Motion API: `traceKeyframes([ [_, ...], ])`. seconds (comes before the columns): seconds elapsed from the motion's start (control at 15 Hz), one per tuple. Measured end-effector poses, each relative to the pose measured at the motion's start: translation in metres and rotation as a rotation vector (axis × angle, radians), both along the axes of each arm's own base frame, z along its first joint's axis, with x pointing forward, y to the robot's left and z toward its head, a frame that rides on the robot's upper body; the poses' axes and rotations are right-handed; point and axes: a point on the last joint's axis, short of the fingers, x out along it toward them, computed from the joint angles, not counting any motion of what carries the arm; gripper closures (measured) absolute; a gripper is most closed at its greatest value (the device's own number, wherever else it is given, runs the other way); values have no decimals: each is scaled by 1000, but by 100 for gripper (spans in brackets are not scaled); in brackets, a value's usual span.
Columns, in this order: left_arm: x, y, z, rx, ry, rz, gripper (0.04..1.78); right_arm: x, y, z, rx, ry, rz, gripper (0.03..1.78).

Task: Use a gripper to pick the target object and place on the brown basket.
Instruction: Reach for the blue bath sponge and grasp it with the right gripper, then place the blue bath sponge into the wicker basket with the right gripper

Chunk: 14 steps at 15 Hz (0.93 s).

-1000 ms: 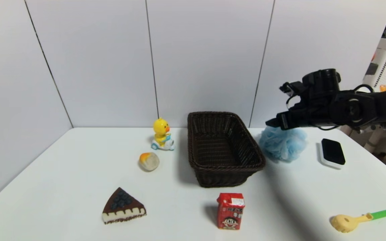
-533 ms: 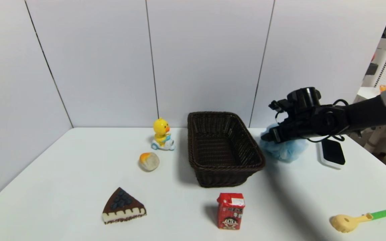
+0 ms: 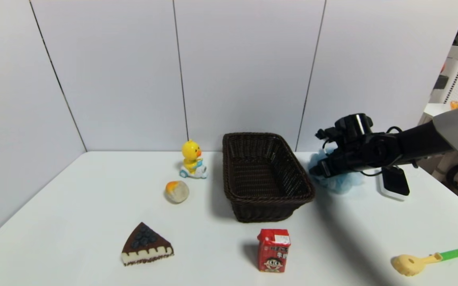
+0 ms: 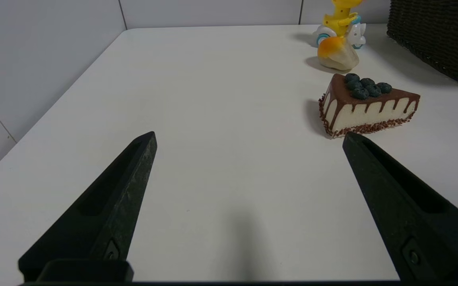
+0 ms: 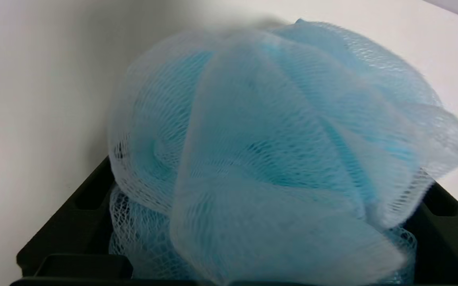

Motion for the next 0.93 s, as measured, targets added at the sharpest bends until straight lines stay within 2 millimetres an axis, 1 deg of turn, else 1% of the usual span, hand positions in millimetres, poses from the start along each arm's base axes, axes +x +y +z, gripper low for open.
traceKeyframes([
  [0.07,0,0,0,0,0,0,13,0,0,-1,-2,3,1,12],
  [0.13,0,0,0,0,0,0,13,1,0,-2,-3,8,3,33],
  [0.27,0,0,0,0,0,0,13,-1,-1,-4,-5,30,3,62],
  [0.33,0,0,0,0,0,0,13,-1,-1,-3,-4,33,5,74],
  [0.47,0,0,0,0,0,0,13,-1,0,-3,-5,32,5,92],
  [0.67,0,0,0,0,0,0,13,-3,-1,4,1,20,6,110],
  [0.73,0,0,0,0,0,0,13,-4,-1,10,6,11,2,112],
  [0.8,0,0,0,0,0,0,13,-6,-1,18,11,-8,0,114],
  [0.93,0,0,0,0,0,0,13,-10,-1,43,24,-72,2,118],
])
